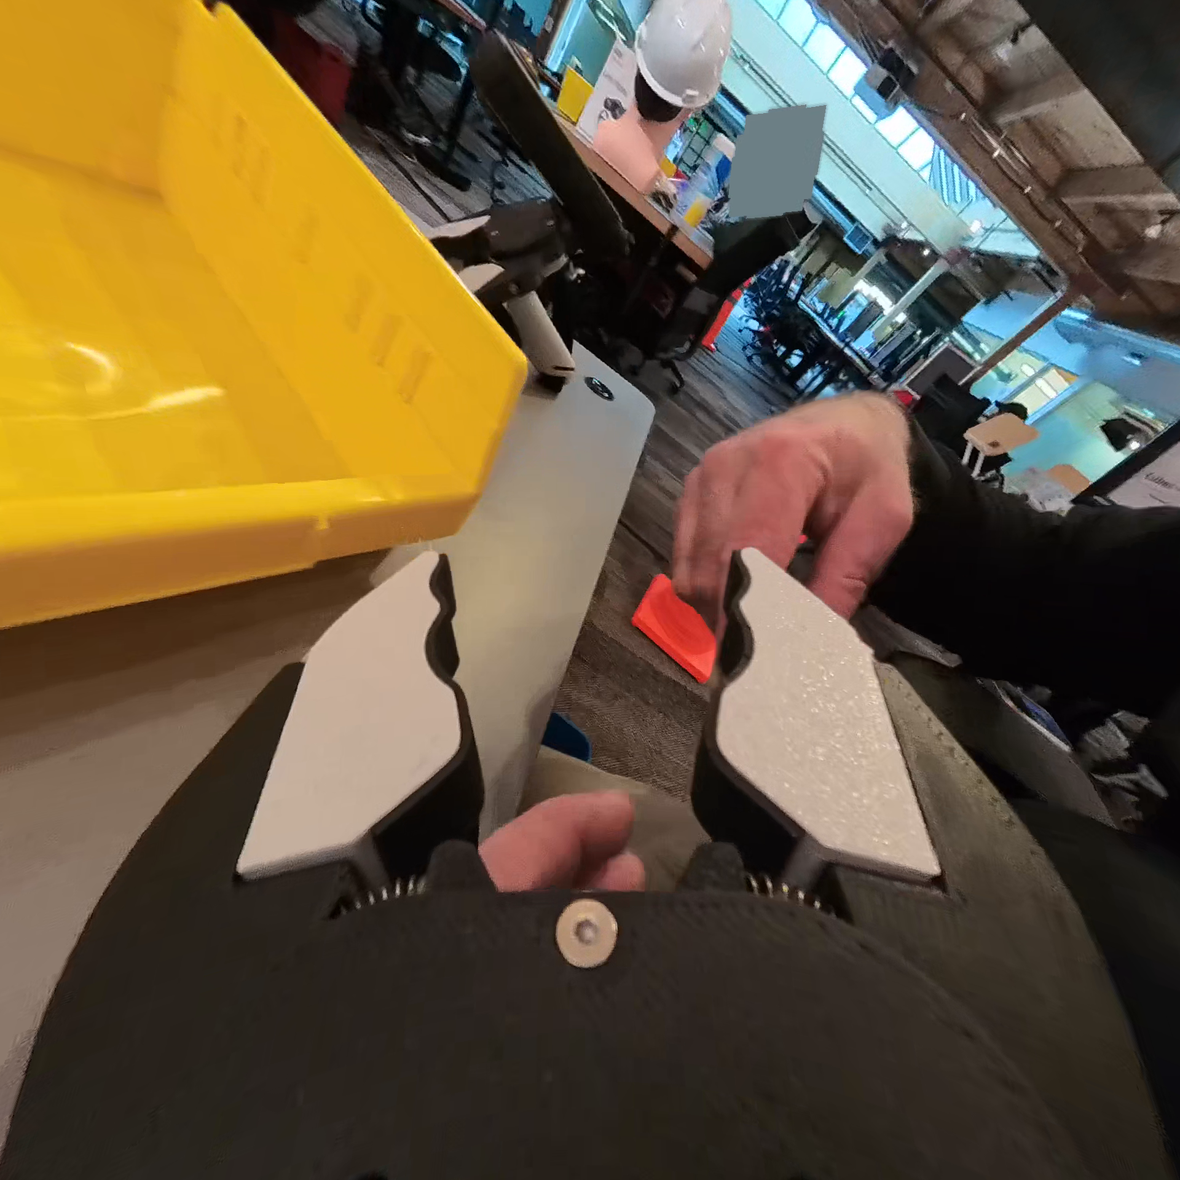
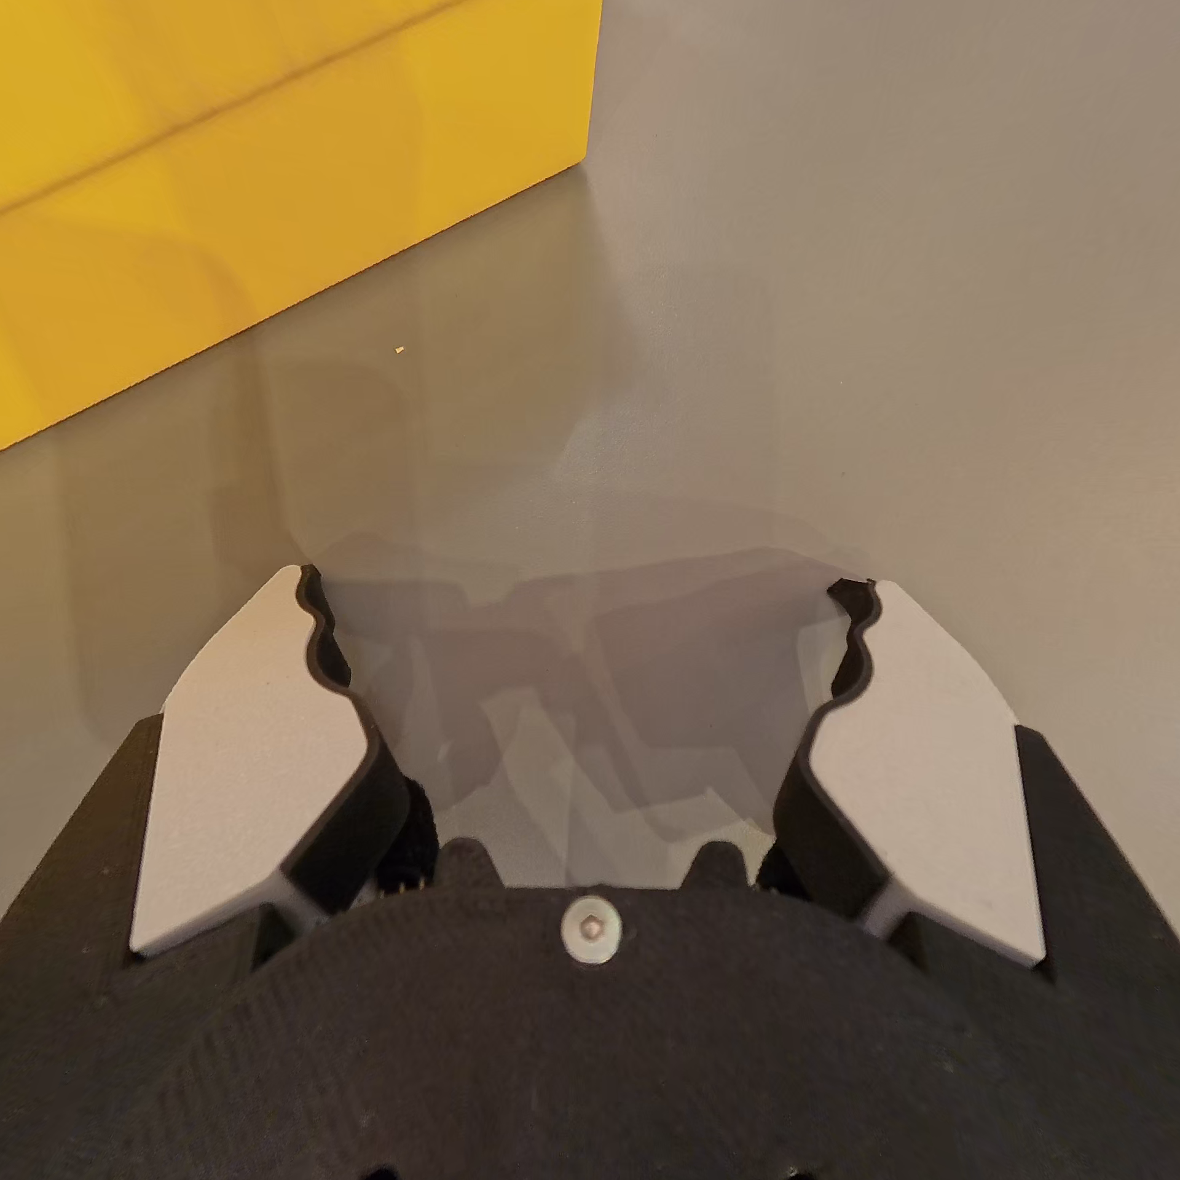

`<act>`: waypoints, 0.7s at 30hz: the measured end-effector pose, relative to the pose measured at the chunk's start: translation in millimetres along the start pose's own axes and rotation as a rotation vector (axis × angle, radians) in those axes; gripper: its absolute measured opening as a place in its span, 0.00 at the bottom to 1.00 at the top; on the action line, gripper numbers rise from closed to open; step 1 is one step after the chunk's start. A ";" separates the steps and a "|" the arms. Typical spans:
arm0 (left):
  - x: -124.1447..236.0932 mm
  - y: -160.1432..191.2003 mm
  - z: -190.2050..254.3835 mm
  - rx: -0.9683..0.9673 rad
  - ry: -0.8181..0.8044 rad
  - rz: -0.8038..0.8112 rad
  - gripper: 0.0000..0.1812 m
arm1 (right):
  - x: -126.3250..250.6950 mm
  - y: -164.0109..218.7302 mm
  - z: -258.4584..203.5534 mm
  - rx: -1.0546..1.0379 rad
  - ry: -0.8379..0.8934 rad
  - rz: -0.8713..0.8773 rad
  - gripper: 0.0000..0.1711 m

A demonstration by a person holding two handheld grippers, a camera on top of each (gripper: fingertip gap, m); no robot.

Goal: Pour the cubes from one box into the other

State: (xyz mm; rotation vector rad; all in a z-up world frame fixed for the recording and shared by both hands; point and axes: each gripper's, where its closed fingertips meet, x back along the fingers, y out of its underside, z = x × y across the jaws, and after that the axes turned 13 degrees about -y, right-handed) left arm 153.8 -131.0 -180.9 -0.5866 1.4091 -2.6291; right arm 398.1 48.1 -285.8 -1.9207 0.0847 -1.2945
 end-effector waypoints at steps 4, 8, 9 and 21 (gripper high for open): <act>-3.8 12.3 13.6 0.124 0.076 -0.018 0.45 | 0.0 0.0 0.0 0.000 0.000 0.000 0.83; -1.0 16.6 11.2 0.245 0.066 -0.006 0.43 | -0.1 -0.1 0.0 0.000 0.000 0.000 0.83; 0.1 19.3 6.1 0.258 0.033 0.000 0.43 | -0.1 -0.1 0.0 0.000 0.000 0.000 0.83; 23.7 47.0 -12.1 0.360 -0.020 0.008 0.43 | -0.1 -0.1 0.1 0.000 0.000 0.000 0.83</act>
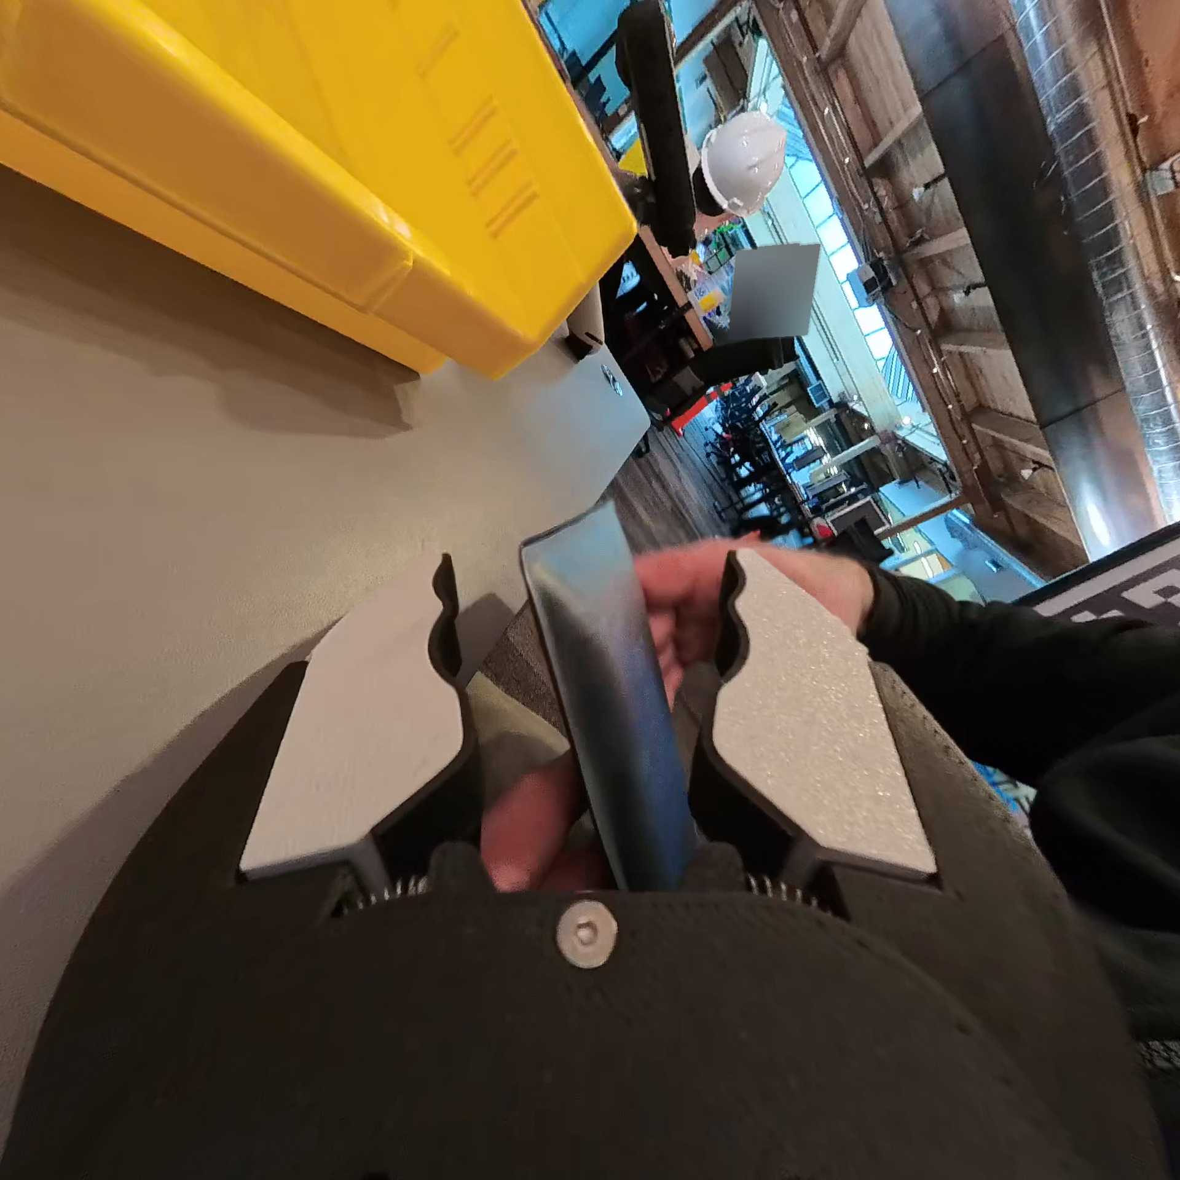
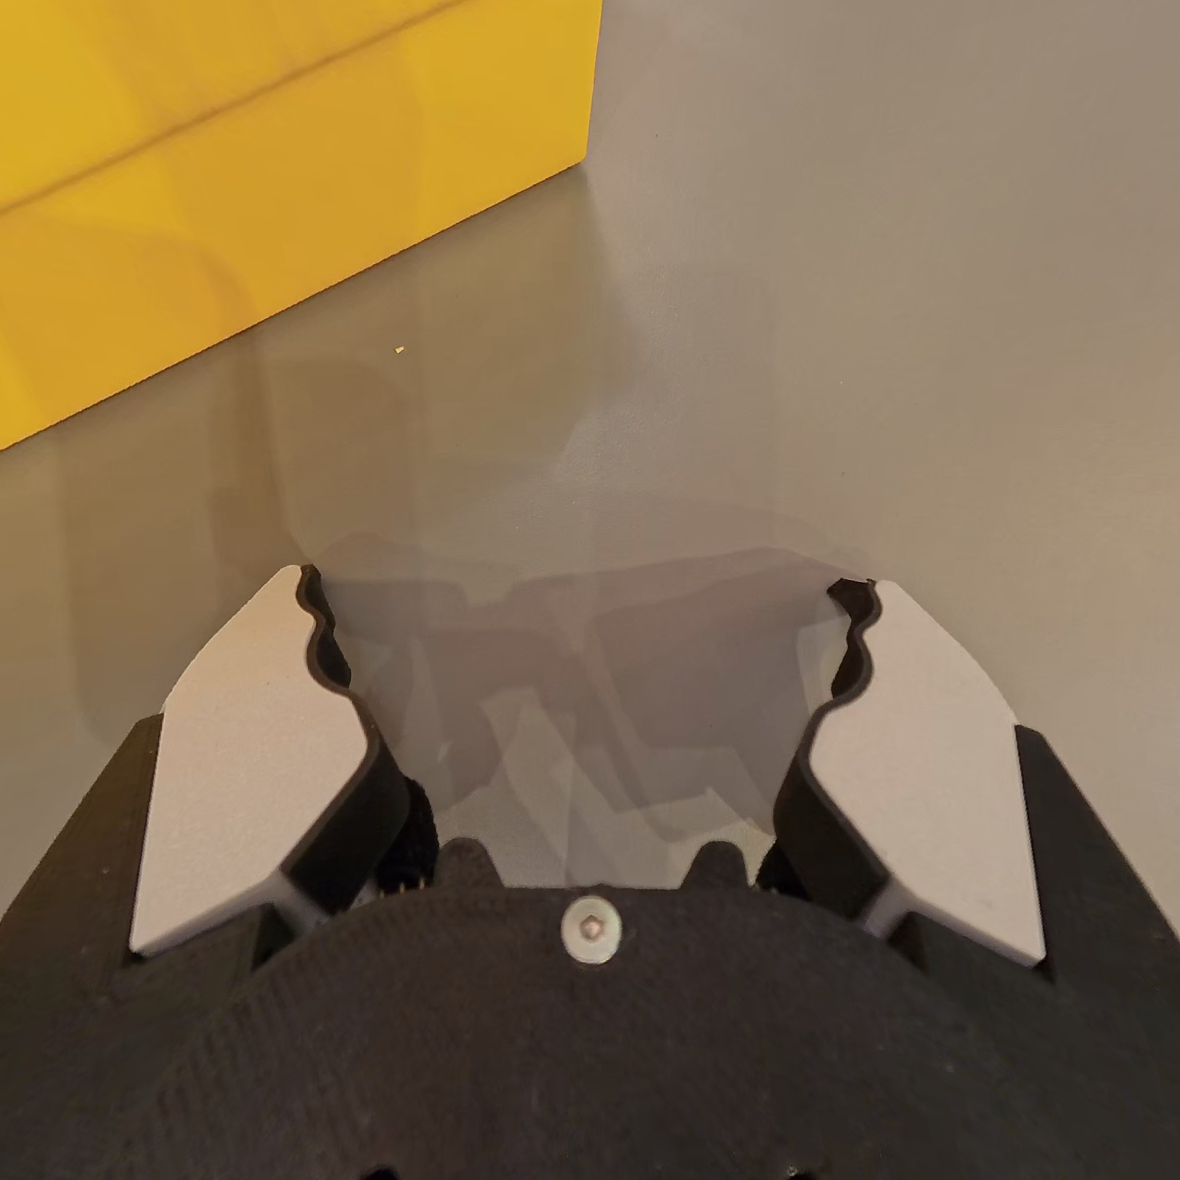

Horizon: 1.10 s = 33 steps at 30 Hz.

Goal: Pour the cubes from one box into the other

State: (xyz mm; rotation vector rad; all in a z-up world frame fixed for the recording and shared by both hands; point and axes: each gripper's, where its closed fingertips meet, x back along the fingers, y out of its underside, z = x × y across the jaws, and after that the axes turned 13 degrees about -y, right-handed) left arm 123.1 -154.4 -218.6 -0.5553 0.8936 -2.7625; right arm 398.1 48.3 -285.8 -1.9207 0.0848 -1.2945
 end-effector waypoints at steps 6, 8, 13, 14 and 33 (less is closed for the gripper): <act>3.7 -2.1 1.8 -0.034 -0.044 0.058 0.45 | 0.0 0.1 0.1 0.000 0.000 0.000 0.83; 8.9 -3.6 3.8 -0.046 -0.064 0.084 0.46 | 0.0 0.1 0.1 0.000 0.000 0.000 0.83; 12.9 -7.0 11.8 -0.058 -0.070 0.103 0.46 | 0.0 0.1 0.1 0.000 0.000 0.000 0.83; 12.7 -7.0 11.1 -0.053 -0.074 0.104 0.46 | 0.0 0.1 0.1 0.000 0.000 0.000 0.83; 11.7 -6.4 5.5 -0.020 -0.055 0.101 0.46 | -0.1 0.1 0.2 0.000 0.000 0.000 0.83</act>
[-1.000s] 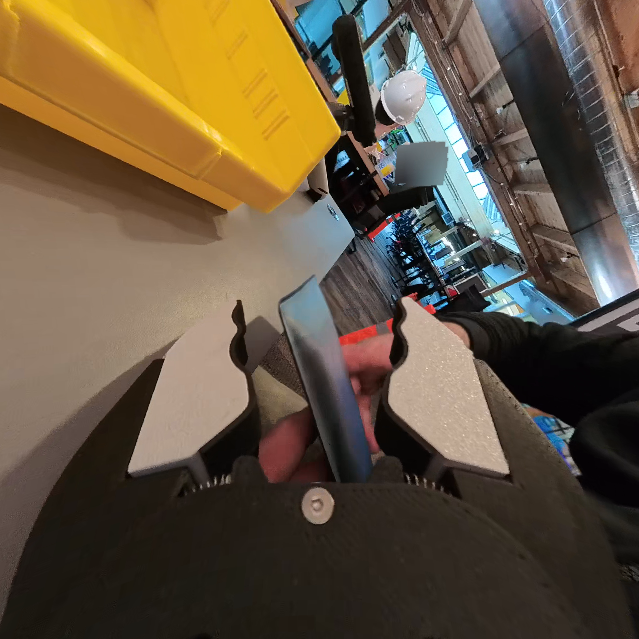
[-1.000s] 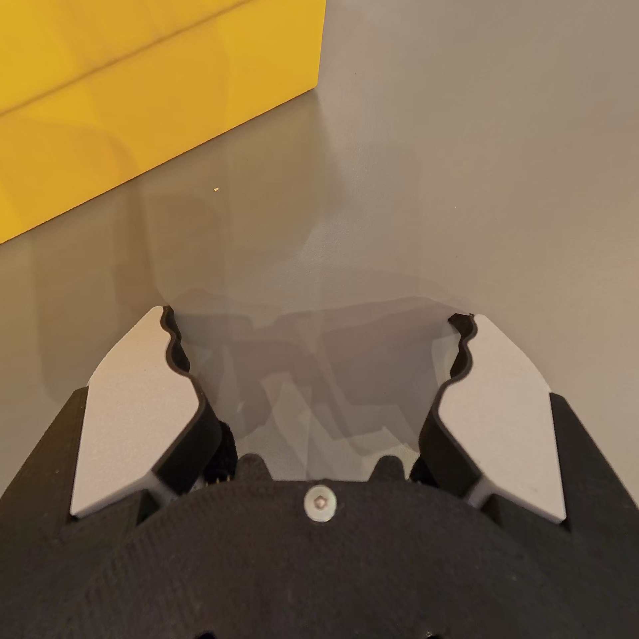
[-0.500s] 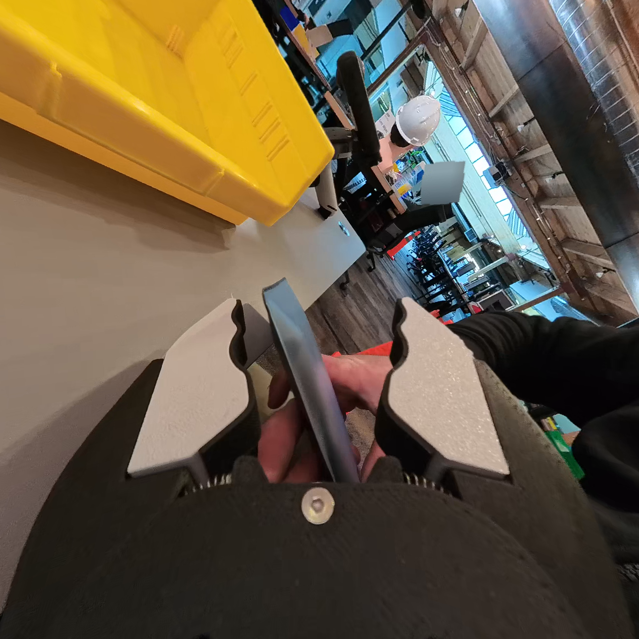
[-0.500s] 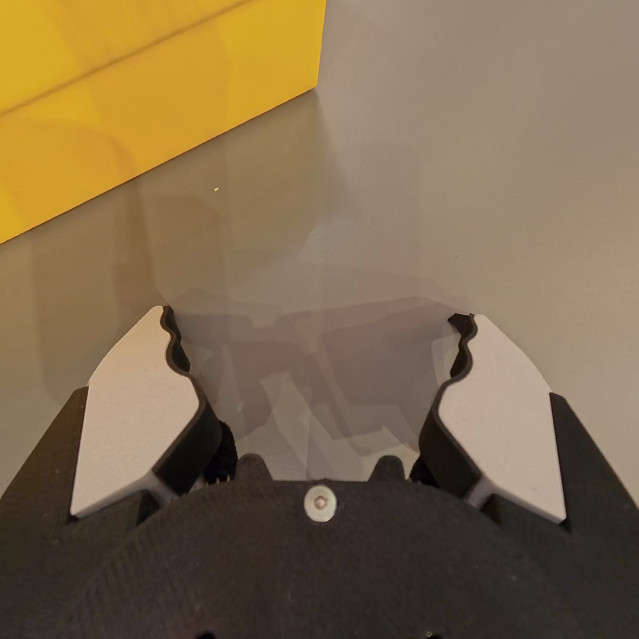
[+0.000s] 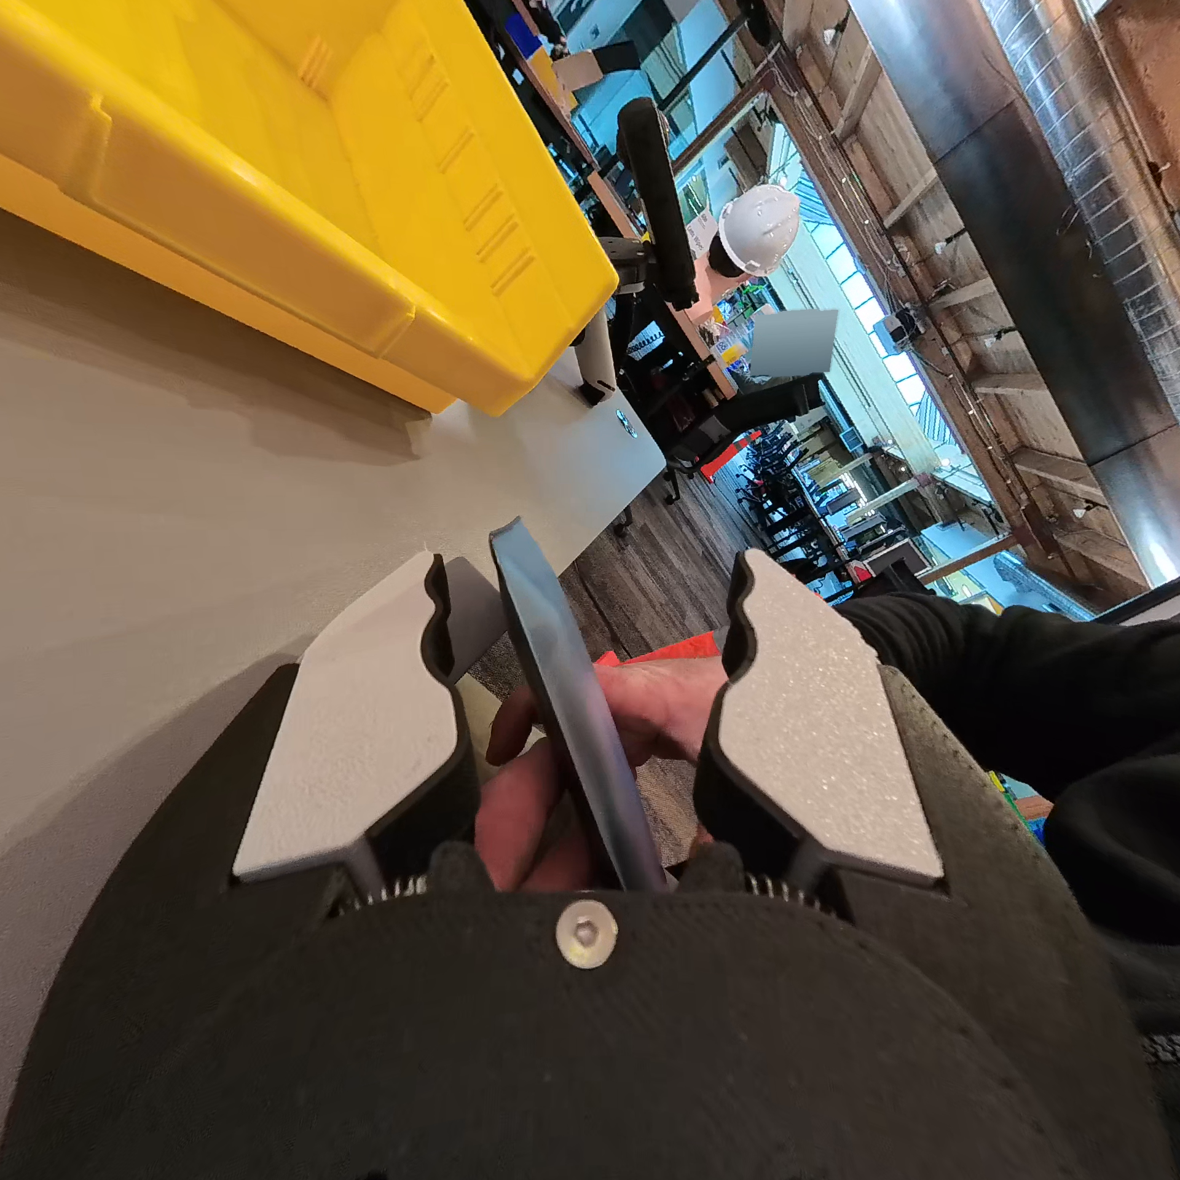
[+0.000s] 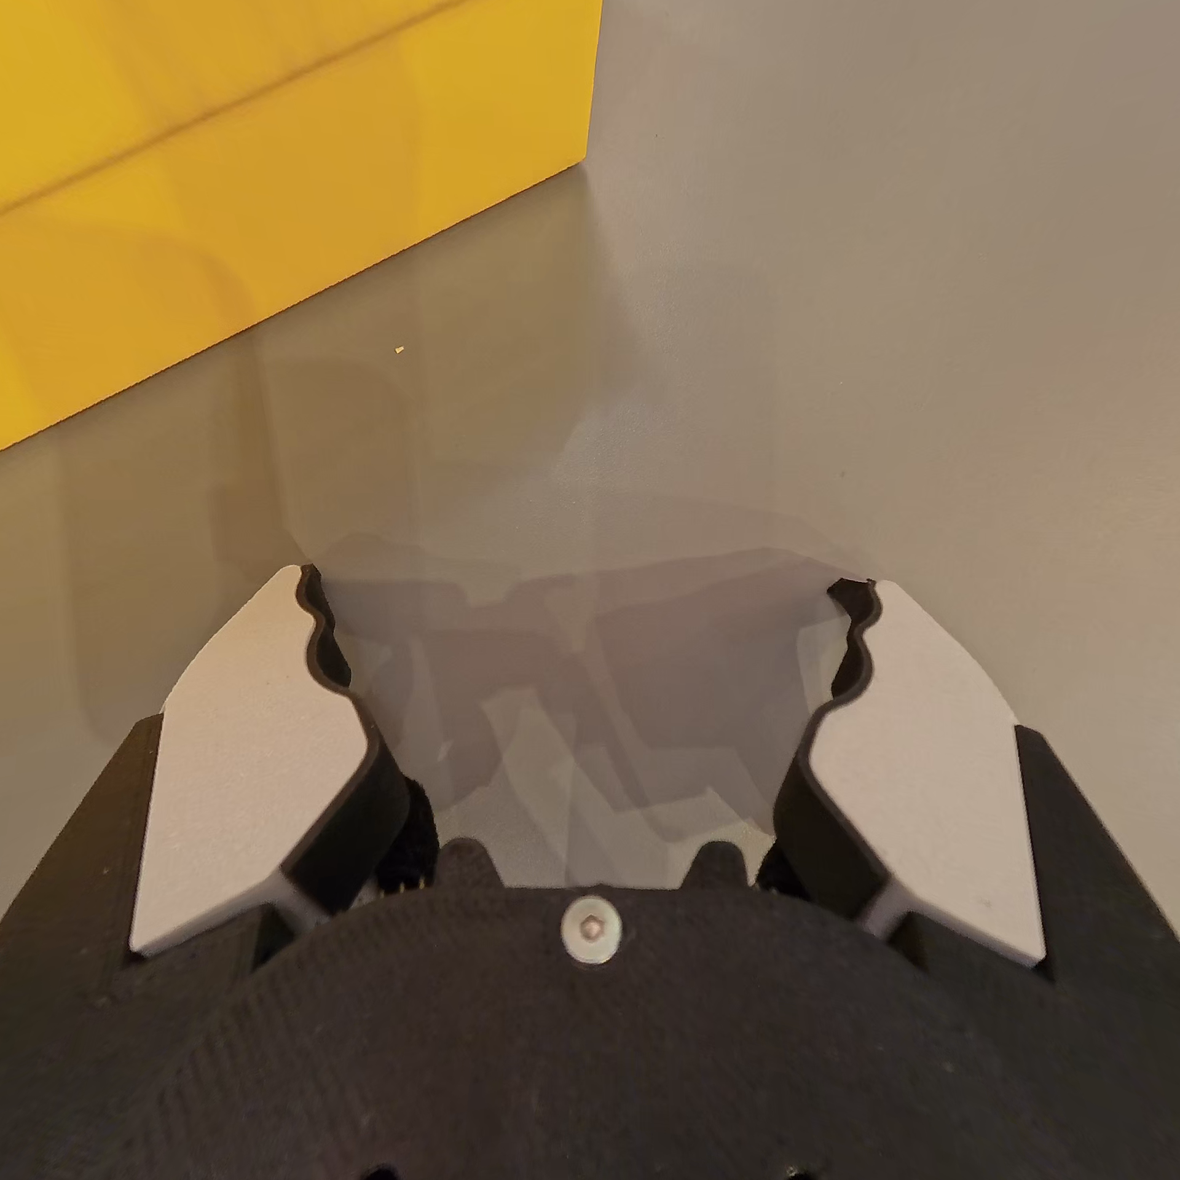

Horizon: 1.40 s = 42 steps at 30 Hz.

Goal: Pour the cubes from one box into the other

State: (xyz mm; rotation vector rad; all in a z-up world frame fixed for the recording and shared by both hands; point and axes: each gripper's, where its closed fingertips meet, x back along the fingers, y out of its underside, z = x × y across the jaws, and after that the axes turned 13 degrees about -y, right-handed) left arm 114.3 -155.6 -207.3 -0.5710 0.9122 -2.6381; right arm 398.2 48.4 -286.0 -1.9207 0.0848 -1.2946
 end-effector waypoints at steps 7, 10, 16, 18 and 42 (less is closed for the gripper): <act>0.6 -1.5 -0.9 0.002 -0.005 0.006 0.46 | 0.0 0.0 0.0 0.000 0.000 0.000 0.83; -0.6 -0.2 -1.9 -0.005 -0.009 0.003 0.46 | 0.0 0.0 -0.1 0.000 0.000 0.000 0.83; -1.2 0.4 -1.5 -0.017 -0.005 0.002 0.46 | -0.1 0.0 -0.1 0.000 0.000 0.000 0.83; -1.0 -0.1 -1.0 -0.018 -0.002 0.003 0.46 | -0.1 0.0 -0.1 0.000 0.000 0.000 0.83; -0.7 -2.2 -4.8 -0.020 -0.008 0.014 0.45 | -0.1 0.0 -0.1 0.000 0.000 0.000 0.83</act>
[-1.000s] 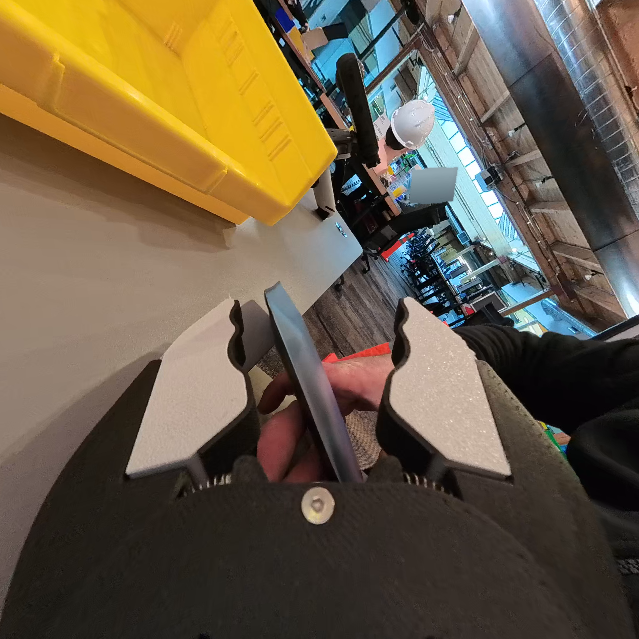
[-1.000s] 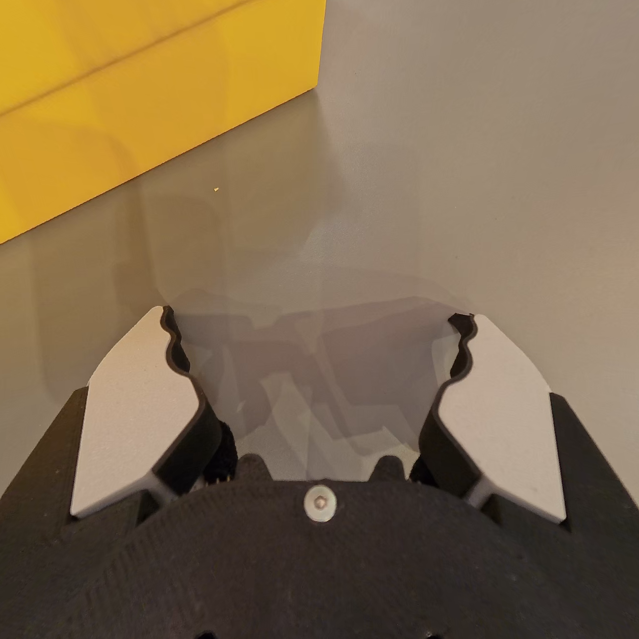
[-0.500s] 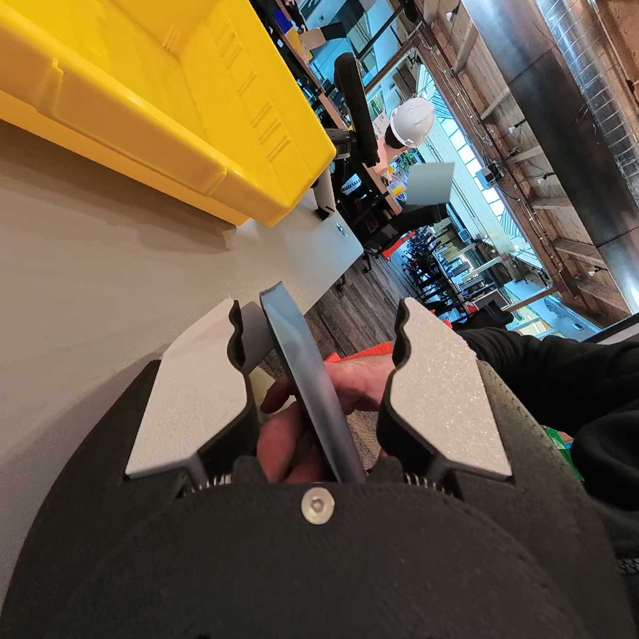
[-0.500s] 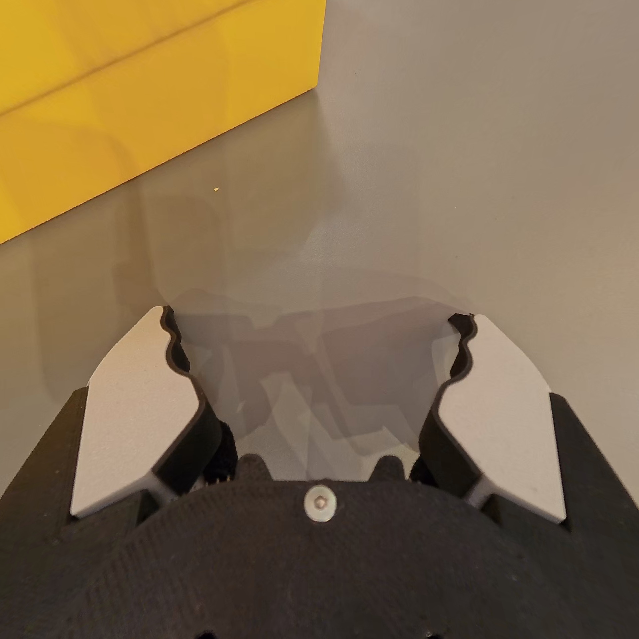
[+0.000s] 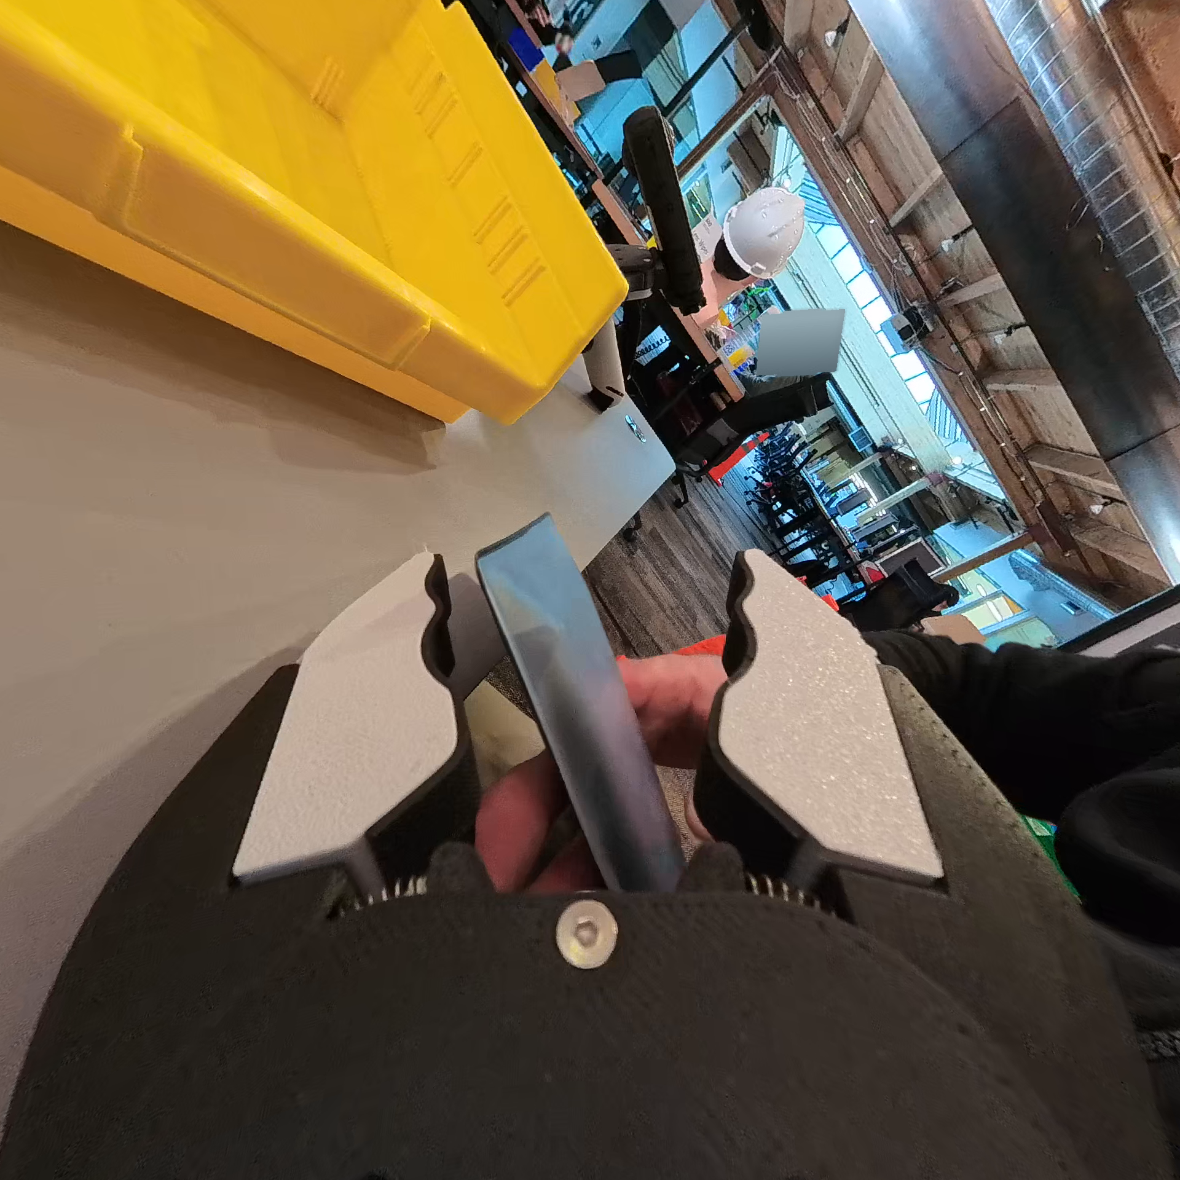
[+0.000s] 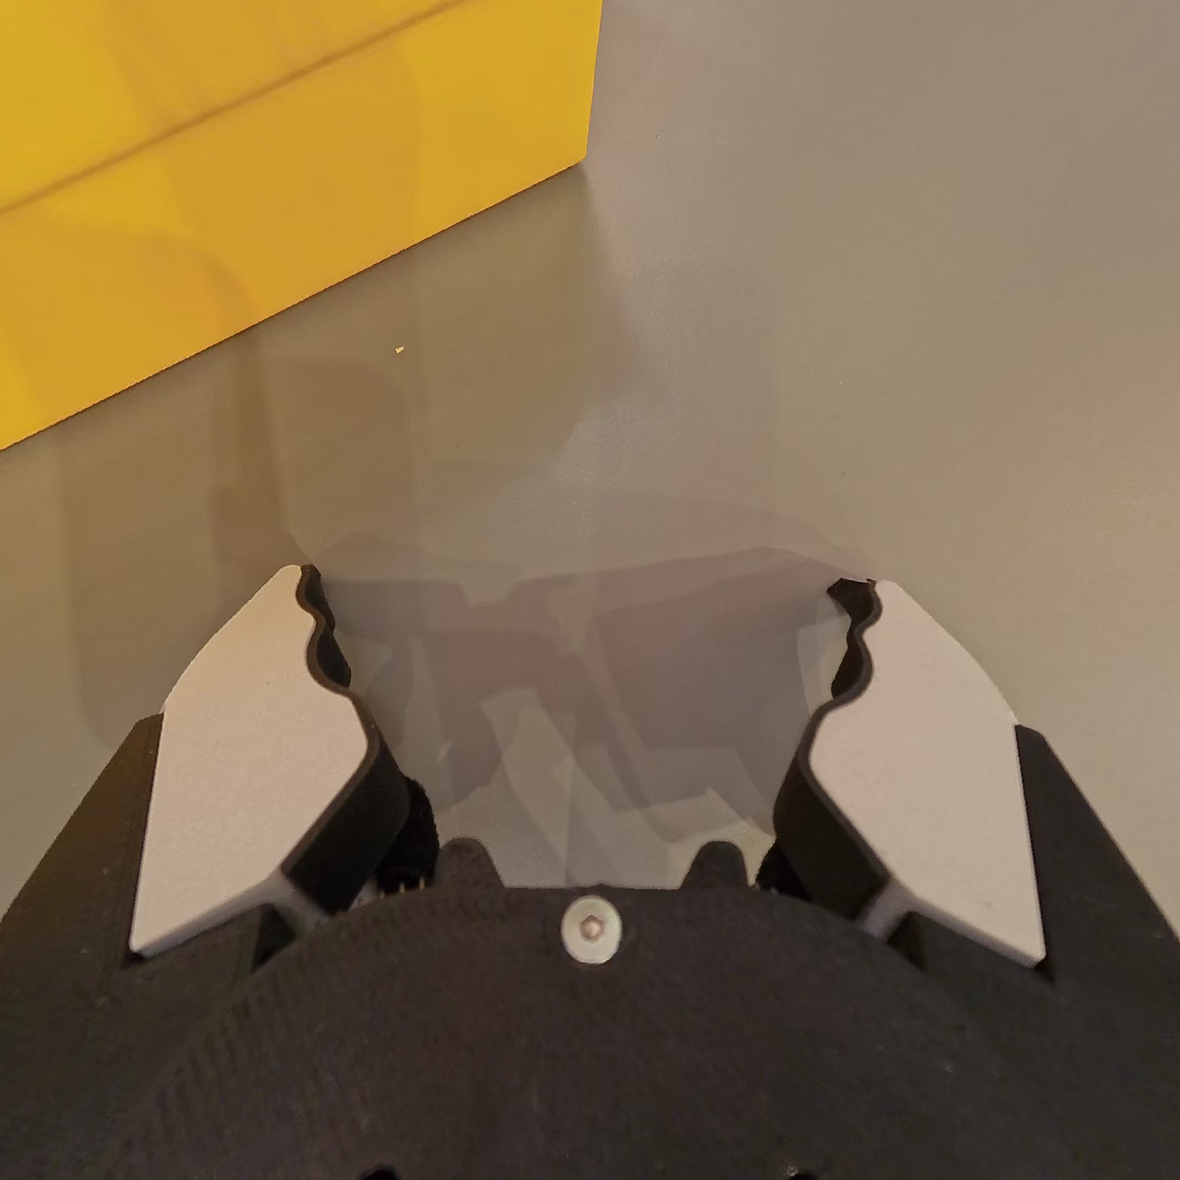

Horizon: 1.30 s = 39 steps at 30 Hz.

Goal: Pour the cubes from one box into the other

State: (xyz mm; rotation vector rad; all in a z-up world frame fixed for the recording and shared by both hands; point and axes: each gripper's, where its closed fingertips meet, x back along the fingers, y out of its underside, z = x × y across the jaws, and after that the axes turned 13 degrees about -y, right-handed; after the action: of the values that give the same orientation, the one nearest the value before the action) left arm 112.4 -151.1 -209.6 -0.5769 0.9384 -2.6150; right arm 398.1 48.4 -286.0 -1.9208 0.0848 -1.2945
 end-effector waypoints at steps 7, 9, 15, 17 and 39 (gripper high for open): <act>-0.6 -0.9 3.6 -0.007 0.014 0.002 0.45 | 0.0 0.0 0.0 0.000 0.000 0.000 0.83; -1.3 -1.3 5.8 -0.020 0.018 0.001 0.45 | 0.0 0.0 0.0 0.000 0.000 0.000 0.83; -7.8 1.6 16.9 -0.132 0.044 -0.036 0.46 | 0.1 -0.1 0.0 0.000 0.000 0.000 0.83; -10.2 0.6 20.2 -0.158 0.056 -0.047 0.45 | 0.1 -0.1 0.0 0.000 0.000 0.000 0.83; 18.6 -71.1 -2.5 -0.480 -0.148 0.115 0.31 | -0.1 -0.2 -0.1 0.000 0.000 0.000 0.83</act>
State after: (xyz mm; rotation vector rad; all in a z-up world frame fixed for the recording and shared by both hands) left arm 84.6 -104.6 -159.7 -0.7893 1.5095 -2.2107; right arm 397.9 48.5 -285.9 -1.9208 0.0847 -1.2946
